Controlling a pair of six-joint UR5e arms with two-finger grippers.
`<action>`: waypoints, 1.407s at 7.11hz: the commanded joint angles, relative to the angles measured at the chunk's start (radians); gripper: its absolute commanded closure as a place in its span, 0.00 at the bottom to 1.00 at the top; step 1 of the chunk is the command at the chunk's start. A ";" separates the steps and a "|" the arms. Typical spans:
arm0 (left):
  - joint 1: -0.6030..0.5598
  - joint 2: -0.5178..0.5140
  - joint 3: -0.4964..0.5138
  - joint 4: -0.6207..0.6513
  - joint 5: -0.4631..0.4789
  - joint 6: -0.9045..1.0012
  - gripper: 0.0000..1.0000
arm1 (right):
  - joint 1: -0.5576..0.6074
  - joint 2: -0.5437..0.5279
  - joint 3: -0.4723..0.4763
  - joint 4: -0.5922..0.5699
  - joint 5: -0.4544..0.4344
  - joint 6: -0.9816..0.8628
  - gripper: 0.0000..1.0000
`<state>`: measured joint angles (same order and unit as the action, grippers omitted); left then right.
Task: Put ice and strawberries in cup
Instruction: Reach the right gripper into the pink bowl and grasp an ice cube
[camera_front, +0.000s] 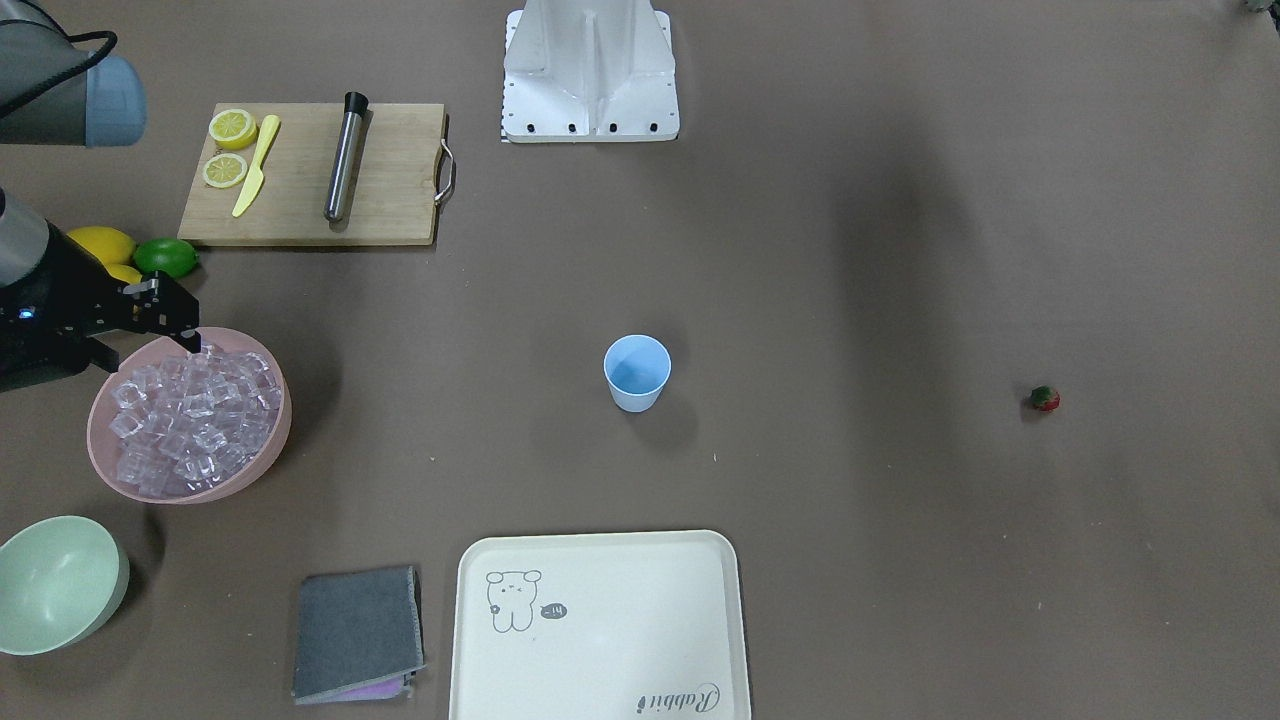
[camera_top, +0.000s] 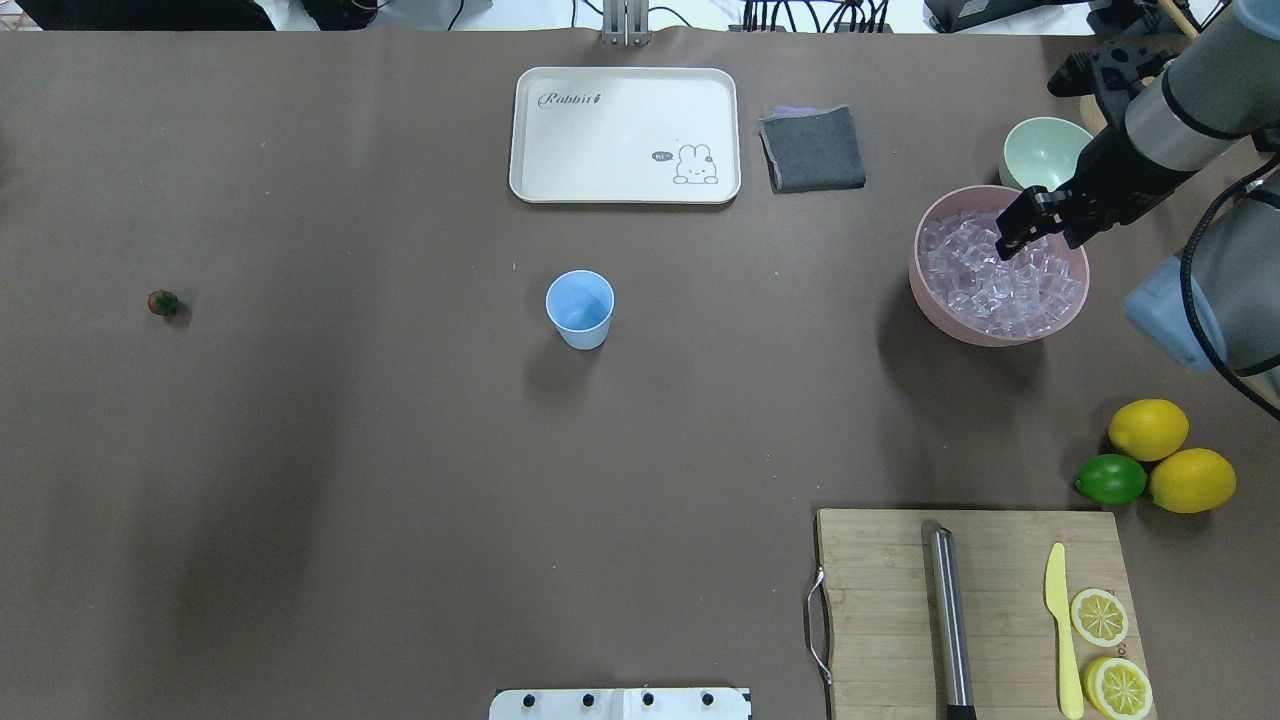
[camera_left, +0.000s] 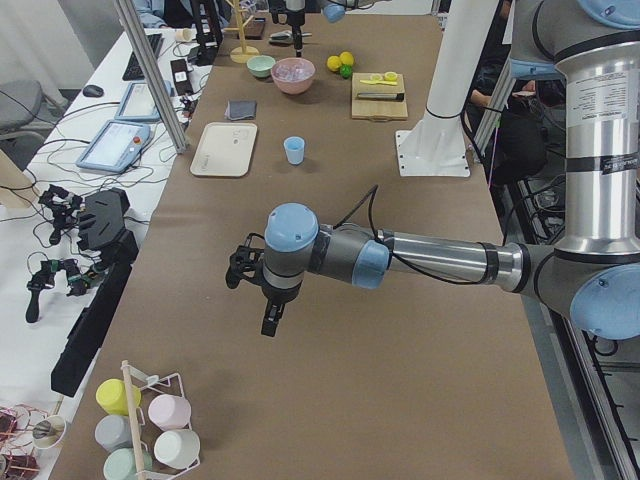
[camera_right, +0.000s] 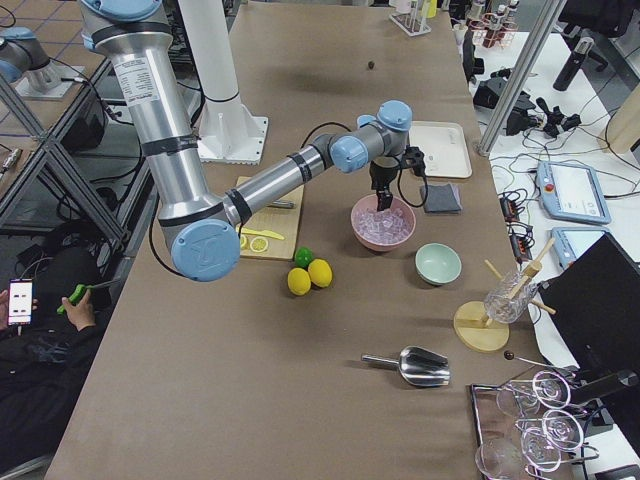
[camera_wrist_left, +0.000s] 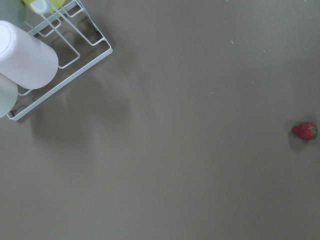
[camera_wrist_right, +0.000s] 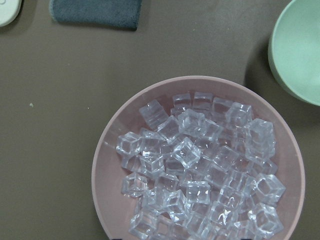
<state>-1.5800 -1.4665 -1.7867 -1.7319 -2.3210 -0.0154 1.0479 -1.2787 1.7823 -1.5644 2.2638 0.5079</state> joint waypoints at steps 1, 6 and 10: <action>0.000 -0.003 -0.002 0.000 0.000 0.000 0.02 | -0.023 0.021 -0.140 0.145 -0.010 0.012 0.19; 0.000 -0.002 0.001 -0.001 0.000 0.000 0.02 | -0.078 0.022 -0.178 0.172 -0.052 0.021 0.20; 0.000 -0.002 0.000 -0.003 -0.001 0.000 0.02 | -0.085 0.019 -0.193 0.172 -0.053 0.014 0.20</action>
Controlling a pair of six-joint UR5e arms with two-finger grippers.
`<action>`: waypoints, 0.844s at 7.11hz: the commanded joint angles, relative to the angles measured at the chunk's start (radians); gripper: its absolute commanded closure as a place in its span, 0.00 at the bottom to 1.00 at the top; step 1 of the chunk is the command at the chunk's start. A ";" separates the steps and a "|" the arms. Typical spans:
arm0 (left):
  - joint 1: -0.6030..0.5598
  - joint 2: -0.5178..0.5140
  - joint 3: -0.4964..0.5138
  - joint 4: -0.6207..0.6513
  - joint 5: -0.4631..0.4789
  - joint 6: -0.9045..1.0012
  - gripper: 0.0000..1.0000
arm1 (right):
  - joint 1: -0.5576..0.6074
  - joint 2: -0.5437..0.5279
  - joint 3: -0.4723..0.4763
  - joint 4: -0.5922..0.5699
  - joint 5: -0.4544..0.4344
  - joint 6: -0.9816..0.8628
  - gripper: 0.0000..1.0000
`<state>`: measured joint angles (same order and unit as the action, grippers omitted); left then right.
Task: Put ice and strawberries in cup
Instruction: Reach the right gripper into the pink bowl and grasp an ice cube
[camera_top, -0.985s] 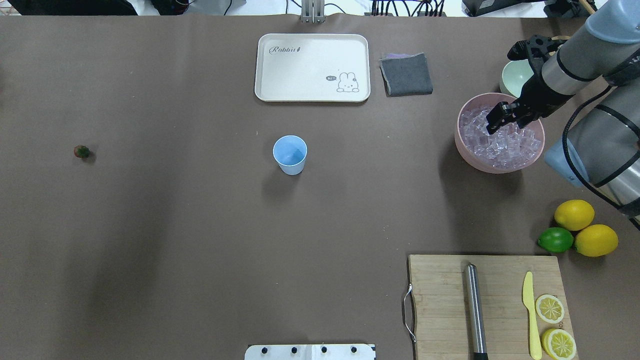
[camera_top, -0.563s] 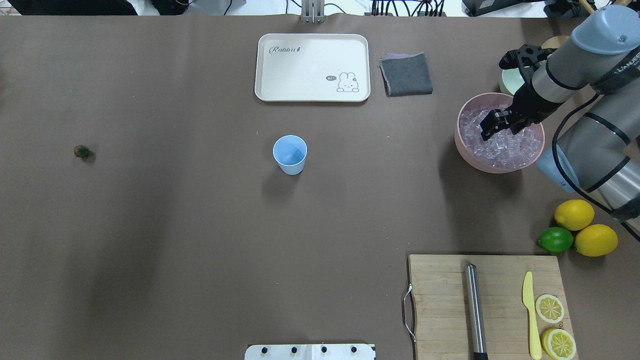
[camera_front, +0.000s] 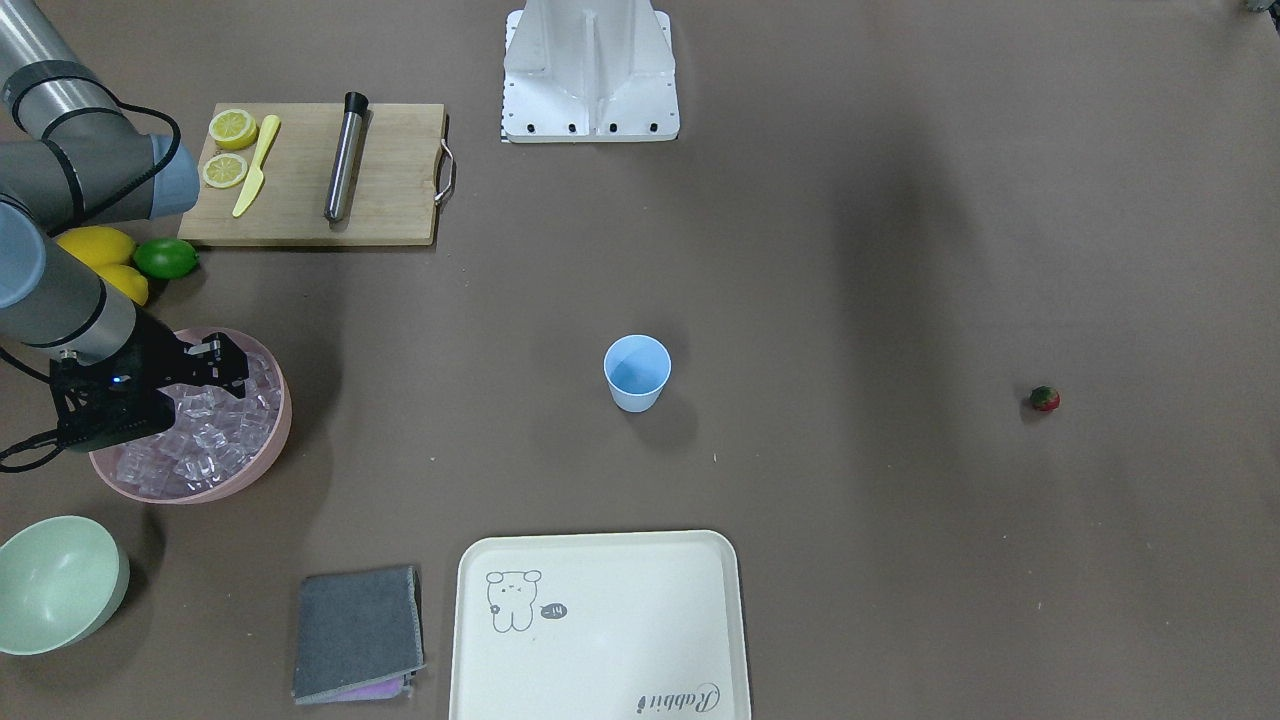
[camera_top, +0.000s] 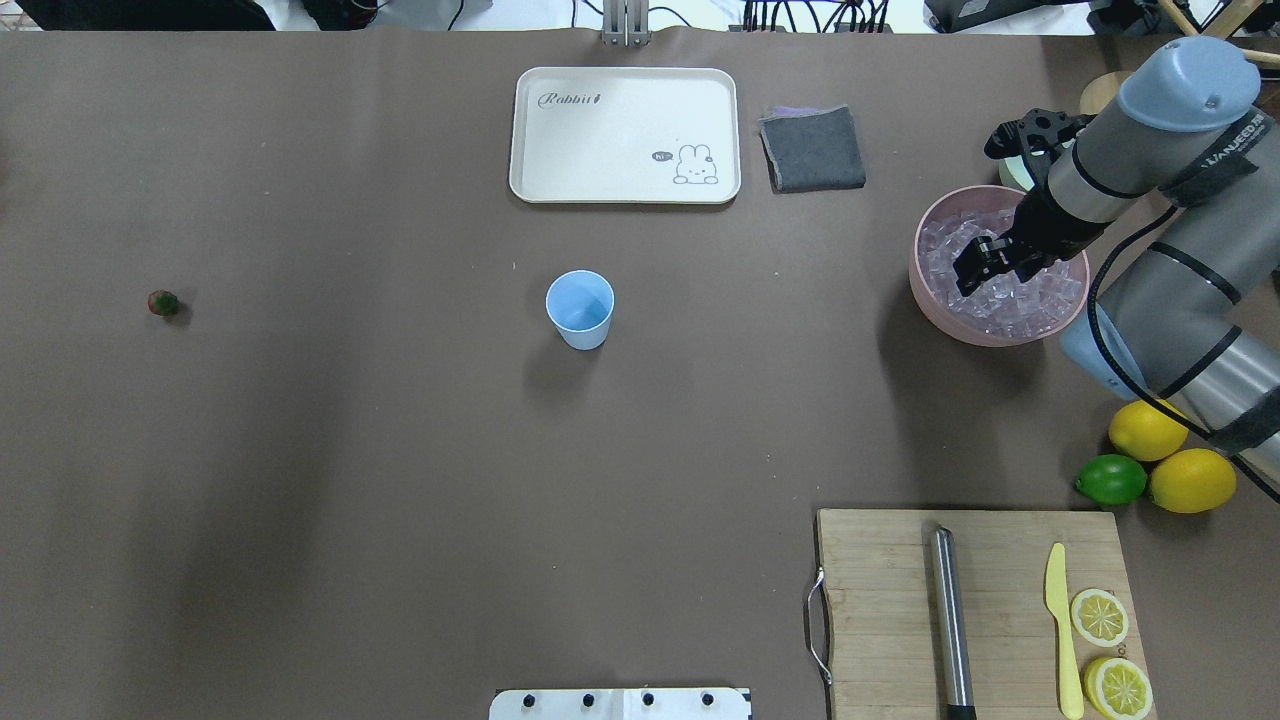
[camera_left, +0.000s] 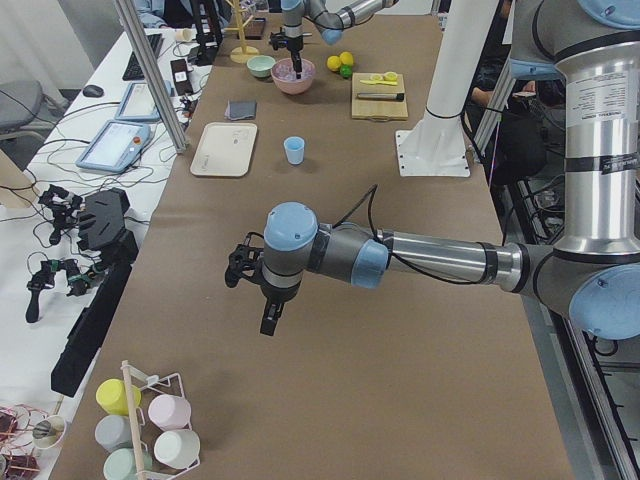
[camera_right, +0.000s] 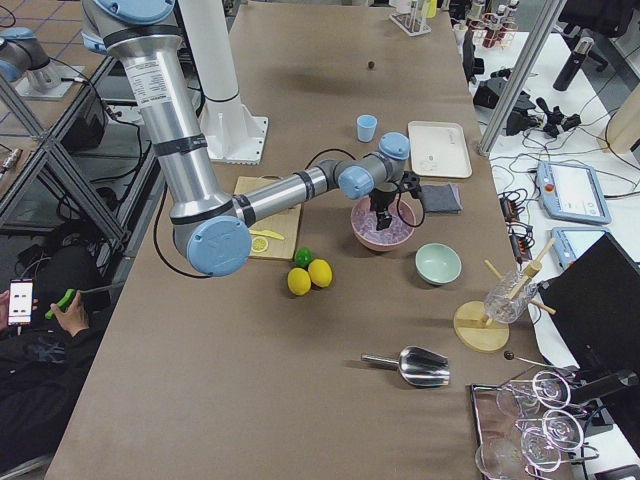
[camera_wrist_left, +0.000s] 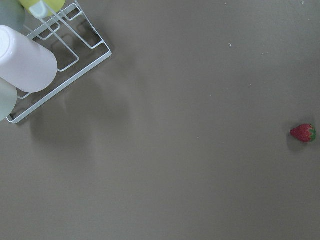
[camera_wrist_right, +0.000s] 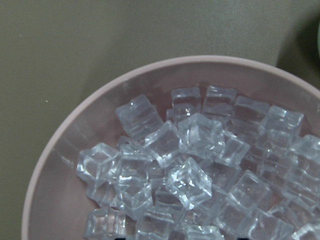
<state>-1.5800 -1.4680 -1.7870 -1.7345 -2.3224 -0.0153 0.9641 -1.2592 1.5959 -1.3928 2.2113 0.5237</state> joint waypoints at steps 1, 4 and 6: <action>0.000 0.000 -0.002 0.000 0.000 0.000 0.02 | -0.001 0.000 -0.019 0.000 -0.001 -0.001 0.20; 0.000 0.000 0.001 0.000 0.000 0.000 0.02 | -0.001 -0.002 -0.021 0.000 -0.004 0.002 0.43; 0.000 0.000 0.001 0.000 0.000 0.002 0.02 | 0.001 -0.005 -0.021 0.000 -0.004 -0.005 0.73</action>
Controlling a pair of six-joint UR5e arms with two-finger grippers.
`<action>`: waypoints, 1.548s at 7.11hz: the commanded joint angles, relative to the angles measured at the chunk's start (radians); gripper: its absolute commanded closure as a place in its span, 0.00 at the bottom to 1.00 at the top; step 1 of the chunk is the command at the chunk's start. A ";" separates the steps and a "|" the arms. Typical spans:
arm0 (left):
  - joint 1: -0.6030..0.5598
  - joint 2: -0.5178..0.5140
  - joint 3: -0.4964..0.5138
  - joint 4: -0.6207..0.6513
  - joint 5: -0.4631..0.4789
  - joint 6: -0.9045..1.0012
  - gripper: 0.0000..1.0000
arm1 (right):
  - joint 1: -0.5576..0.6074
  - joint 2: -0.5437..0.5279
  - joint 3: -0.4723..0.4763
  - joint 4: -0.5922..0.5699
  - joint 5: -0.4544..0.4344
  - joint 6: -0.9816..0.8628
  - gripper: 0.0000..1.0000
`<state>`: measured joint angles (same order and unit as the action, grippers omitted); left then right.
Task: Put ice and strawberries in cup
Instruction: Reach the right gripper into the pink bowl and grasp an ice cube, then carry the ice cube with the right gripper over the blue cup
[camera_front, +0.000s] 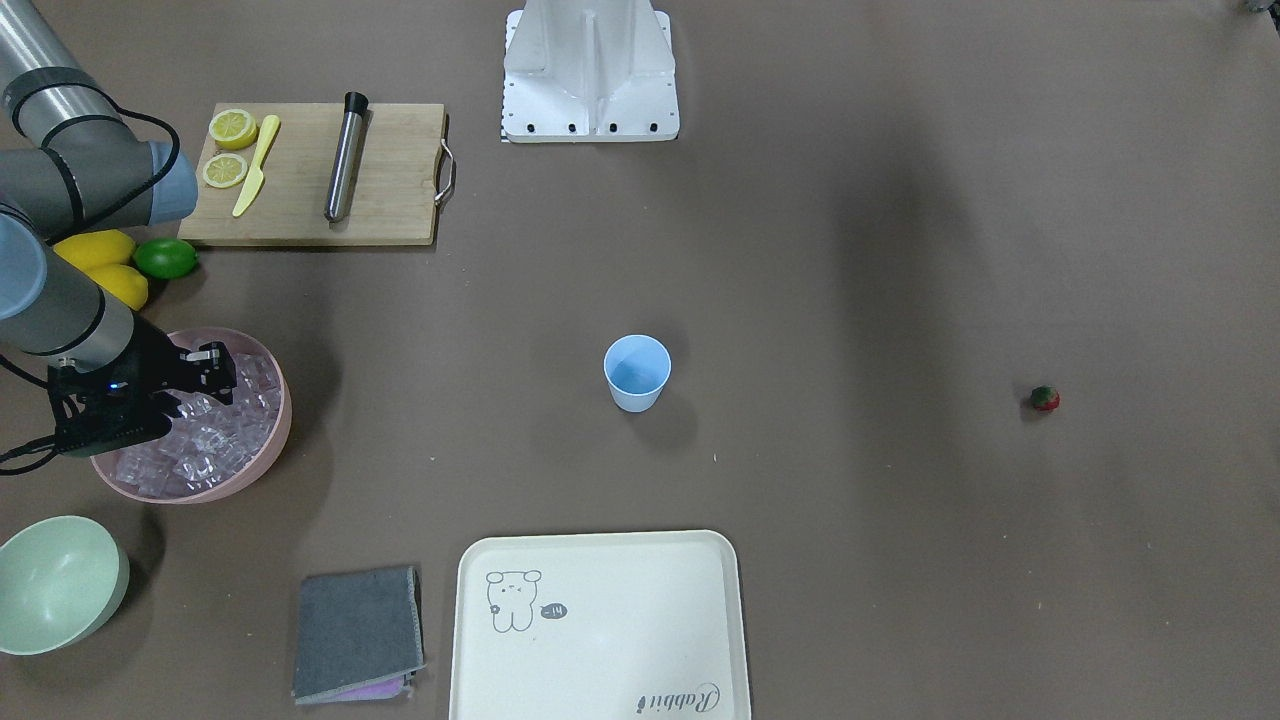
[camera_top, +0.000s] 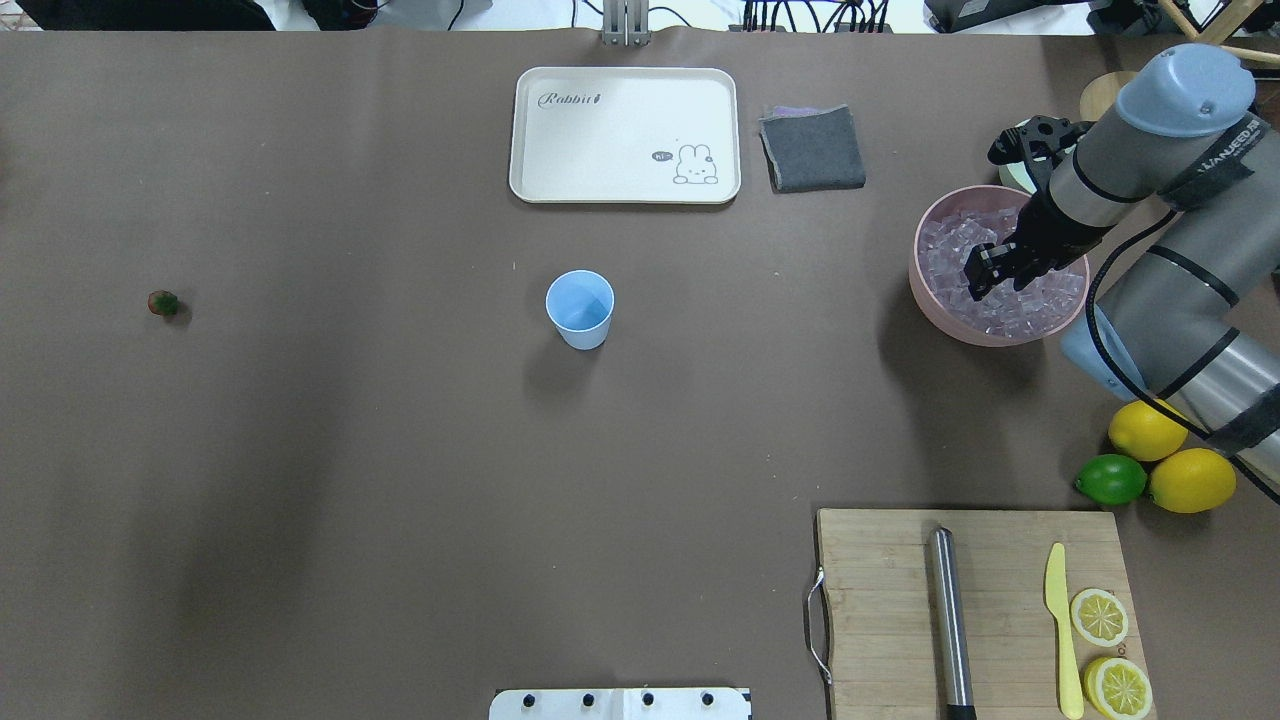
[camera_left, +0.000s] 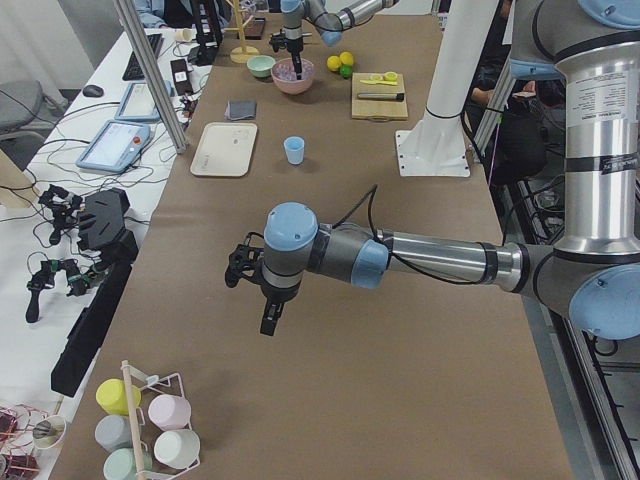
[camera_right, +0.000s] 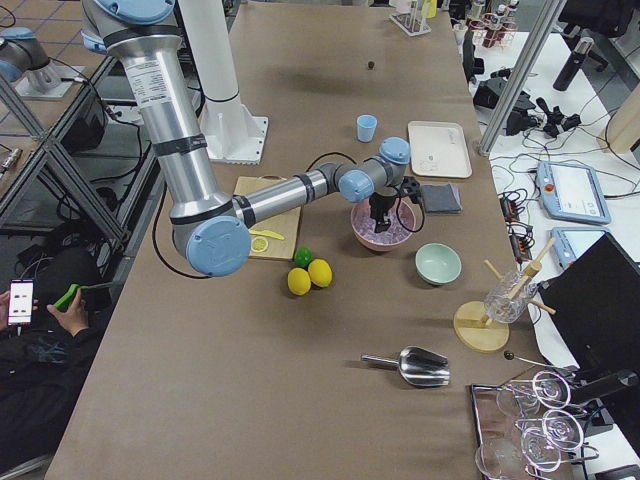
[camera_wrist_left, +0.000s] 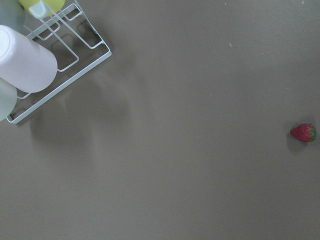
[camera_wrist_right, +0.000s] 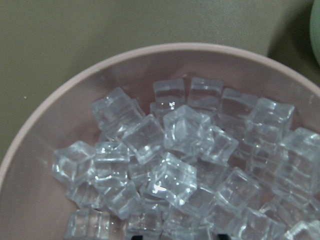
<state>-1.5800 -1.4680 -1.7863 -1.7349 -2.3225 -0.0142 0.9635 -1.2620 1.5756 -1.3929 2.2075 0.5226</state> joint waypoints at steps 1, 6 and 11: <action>0.000 -0.002 0.001 0.000 0.000 0.000 0.02 | 0.006 0.000 0.000 0.000 0.001 -0.006 0.93; 0.000 -0.017 0.007 0.003 0.002 0.000 0.02 | 0.083 0.071 0.017 -0.050 0.047 -0.012 1.00; 0.000 -0.002 0.007 0.000 0.000 -0.001 0.02 | -0.047 0.341 0.077 -0.095 0.149 0.307 1.00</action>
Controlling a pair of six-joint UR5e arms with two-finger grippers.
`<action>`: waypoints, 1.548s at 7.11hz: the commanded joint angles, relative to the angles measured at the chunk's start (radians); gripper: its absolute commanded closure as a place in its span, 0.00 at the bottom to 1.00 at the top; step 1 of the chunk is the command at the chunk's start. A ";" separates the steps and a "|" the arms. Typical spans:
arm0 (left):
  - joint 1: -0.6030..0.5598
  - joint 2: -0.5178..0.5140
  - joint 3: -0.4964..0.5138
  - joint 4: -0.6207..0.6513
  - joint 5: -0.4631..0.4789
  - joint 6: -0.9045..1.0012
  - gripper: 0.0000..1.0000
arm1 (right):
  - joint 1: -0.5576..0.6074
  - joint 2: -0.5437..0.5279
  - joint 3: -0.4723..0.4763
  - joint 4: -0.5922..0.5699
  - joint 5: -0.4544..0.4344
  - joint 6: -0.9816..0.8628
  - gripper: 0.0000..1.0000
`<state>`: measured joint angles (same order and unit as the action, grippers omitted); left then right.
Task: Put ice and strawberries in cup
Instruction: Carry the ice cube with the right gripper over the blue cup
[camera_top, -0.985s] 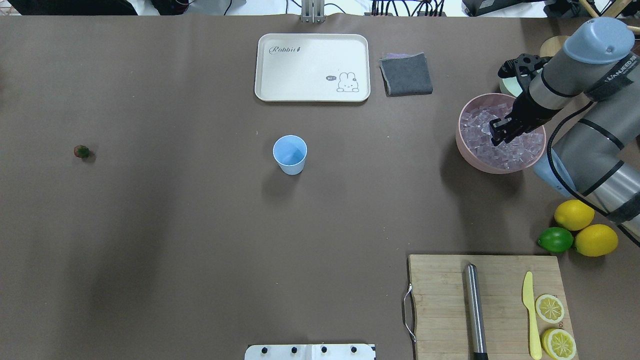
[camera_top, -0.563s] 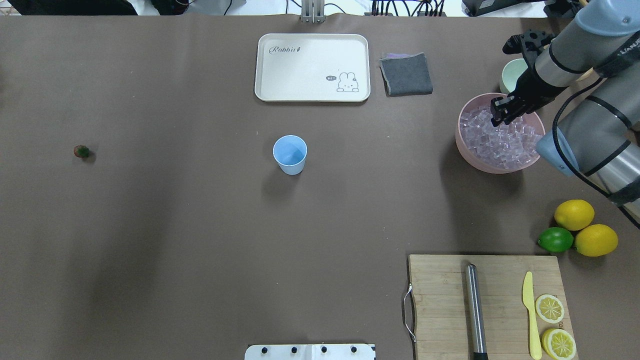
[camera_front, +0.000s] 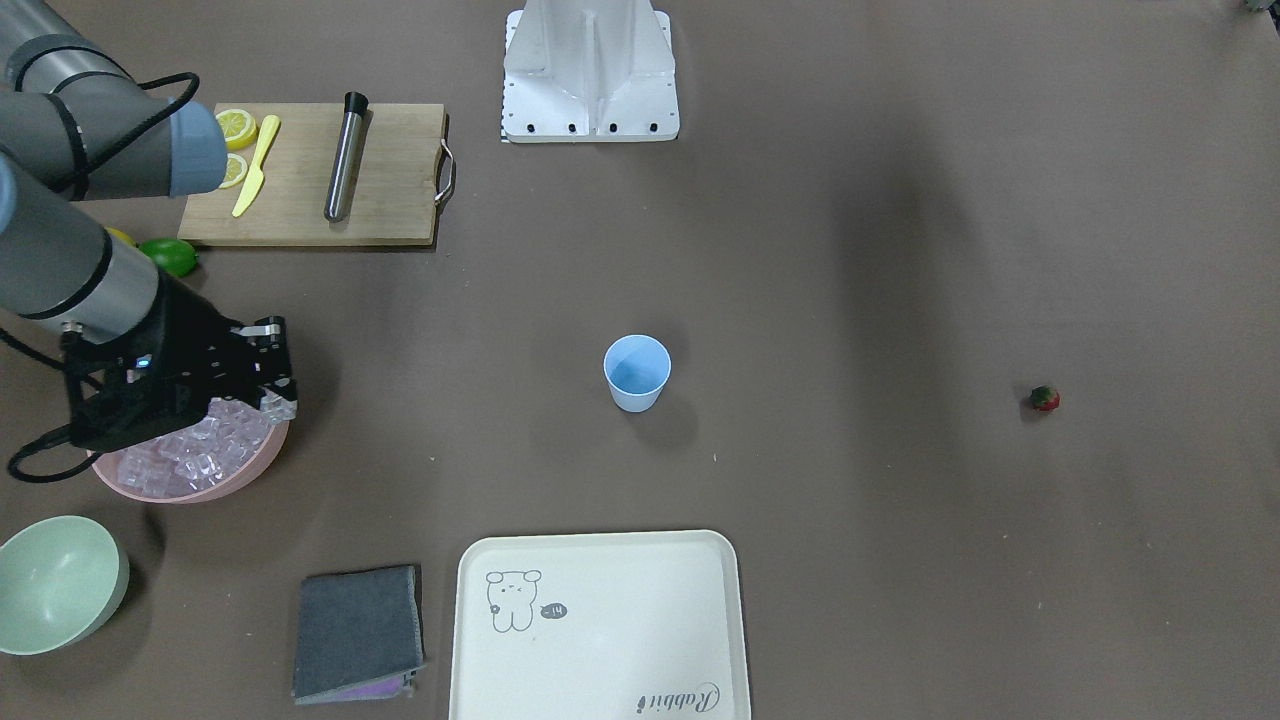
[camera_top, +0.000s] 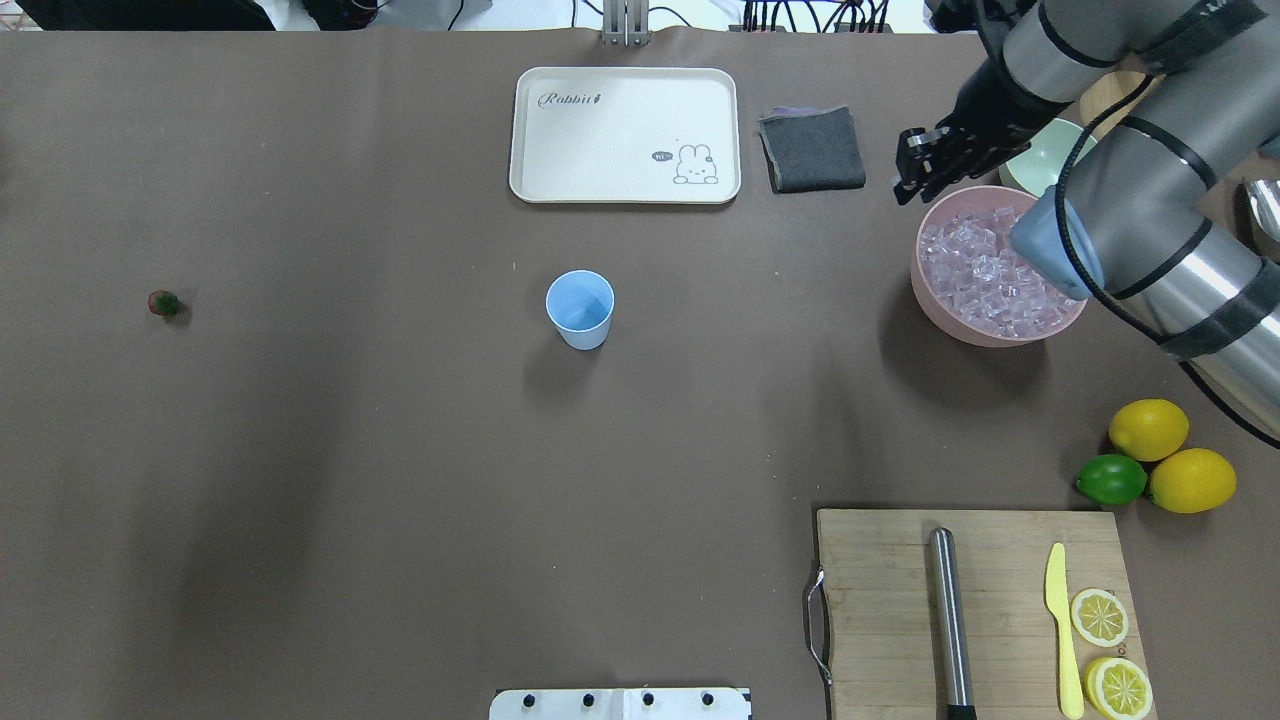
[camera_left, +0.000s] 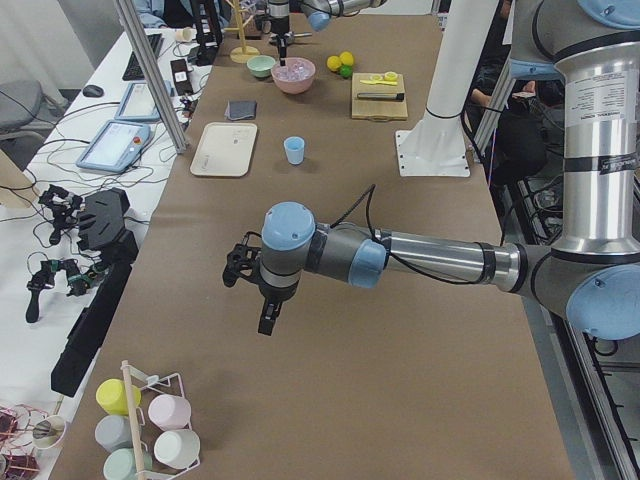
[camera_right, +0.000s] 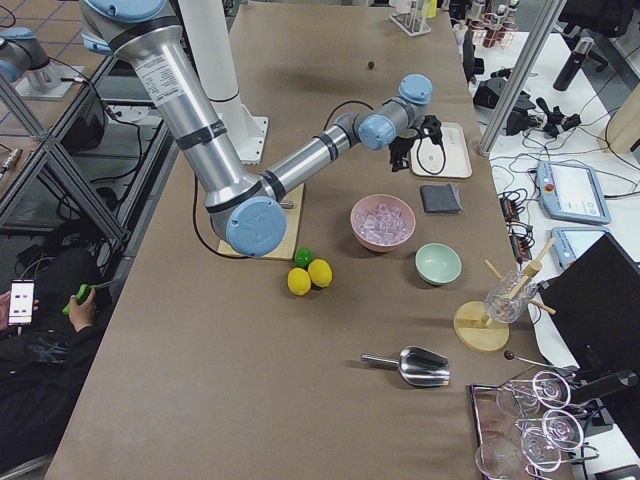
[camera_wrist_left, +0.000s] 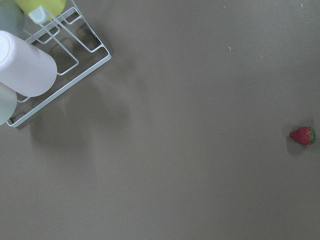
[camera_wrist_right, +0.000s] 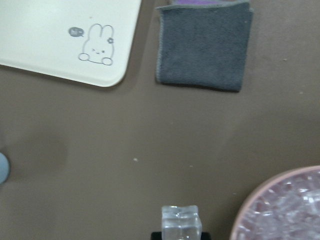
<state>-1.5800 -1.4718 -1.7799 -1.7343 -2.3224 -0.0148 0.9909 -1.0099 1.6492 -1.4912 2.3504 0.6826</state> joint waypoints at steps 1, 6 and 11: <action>0.000 -0.004 0.000 -0.001 0.000 -0.001 0.02 | -0.139 0.158 -0.006 0.005 -0.022 0.247 1.00; 0.000 -0.009 0.013 0.001 0.000 -0.001 0.02 | -0.345 0.264 -0.161 0.175 -0.279 0.479 1.00; 0.000 -0.012 0.023 -0.001 0.000 0.001 0.02 | -0.394 0.336 -0.247 0.180 -0.344 0.532 1.00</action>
<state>-1.5800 -1.4828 -1.7567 -1.7349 -2.3225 -0.0138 0.6023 -0.6876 1.4182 -1.3119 2.0137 1.2102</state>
